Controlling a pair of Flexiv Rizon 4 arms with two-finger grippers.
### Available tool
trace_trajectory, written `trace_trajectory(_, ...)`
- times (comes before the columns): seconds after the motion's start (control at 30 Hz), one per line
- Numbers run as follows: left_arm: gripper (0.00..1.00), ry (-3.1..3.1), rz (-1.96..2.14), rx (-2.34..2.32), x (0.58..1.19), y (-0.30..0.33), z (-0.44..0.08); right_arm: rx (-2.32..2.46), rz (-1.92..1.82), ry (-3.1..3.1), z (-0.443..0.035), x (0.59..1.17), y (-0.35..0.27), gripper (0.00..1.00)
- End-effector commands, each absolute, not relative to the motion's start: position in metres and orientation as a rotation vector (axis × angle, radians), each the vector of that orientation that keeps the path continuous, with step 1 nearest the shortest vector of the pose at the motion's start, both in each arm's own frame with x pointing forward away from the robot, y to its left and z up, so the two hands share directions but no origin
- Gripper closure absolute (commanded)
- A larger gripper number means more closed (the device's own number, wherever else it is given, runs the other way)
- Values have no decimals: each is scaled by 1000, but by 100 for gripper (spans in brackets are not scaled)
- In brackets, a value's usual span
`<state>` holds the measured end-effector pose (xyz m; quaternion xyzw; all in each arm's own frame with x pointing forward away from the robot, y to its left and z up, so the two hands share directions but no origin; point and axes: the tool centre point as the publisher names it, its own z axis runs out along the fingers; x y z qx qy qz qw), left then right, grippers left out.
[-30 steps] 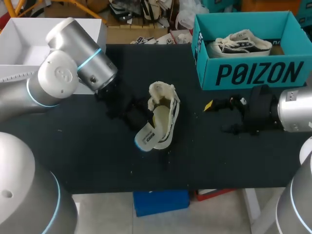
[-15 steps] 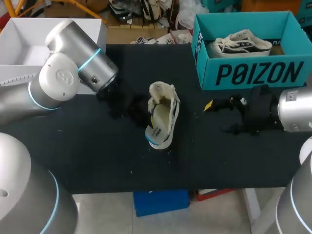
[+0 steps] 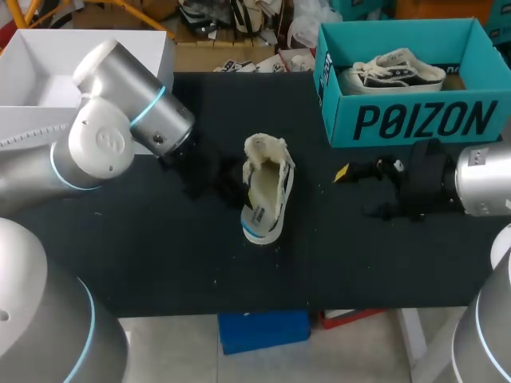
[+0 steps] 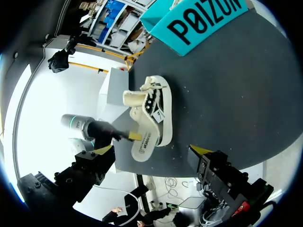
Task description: Take the shoe out of the shoebox, open the shoe tongue, remove and reinsert the insole, then place the shoe into the shoebox
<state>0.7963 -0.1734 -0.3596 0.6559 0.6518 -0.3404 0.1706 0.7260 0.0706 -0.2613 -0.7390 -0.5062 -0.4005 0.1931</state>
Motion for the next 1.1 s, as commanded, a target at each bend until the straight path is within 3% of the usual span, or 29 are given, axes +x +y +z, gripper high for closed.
trace_trajectory(0.03,100,1860,-939,1831,797,-173,-368,-2077,-1121,-1421,-261,726,72,0)
trace_trajectory(0.4,100,1862,-861,1707,820,-171,-378,-2077,-1121,-1421,-261,726,72,0)
trace_trajectory(0.43,88,1861,-851,1697,821,-171,-377,-2077,-1121,-1421,-261,726,72,0)
trace_trajectory(0.5,0,1848,-856,1691,820,-172,-372,-2077,-1121,-1421,-261,726,72,0)
trace_trajectory(0.8,2,1767,-943,1685,793,-167,-345,-2077,-1121,-1421,-261,726,72,0)
trace_trajectory(0.87,22,1765,-943,1706,787,-167,-343,-2077,-1121,-1421,-261,726,72,0)
trace_trajectory(0.9,26,1765,-947,1714,786,-167,-342,-2077,-1121,-1421,-261,726,72,0)
trace_trajectory(0.97,51,1764,-964,1729,782,-168,-342,-2077,-1121,-1421,-261,726,72,0)
trace_trajectory(1.1,80,1780,-974,1745,782,-170,-347,-2077,-1121,-1421,-261,726,72,0)
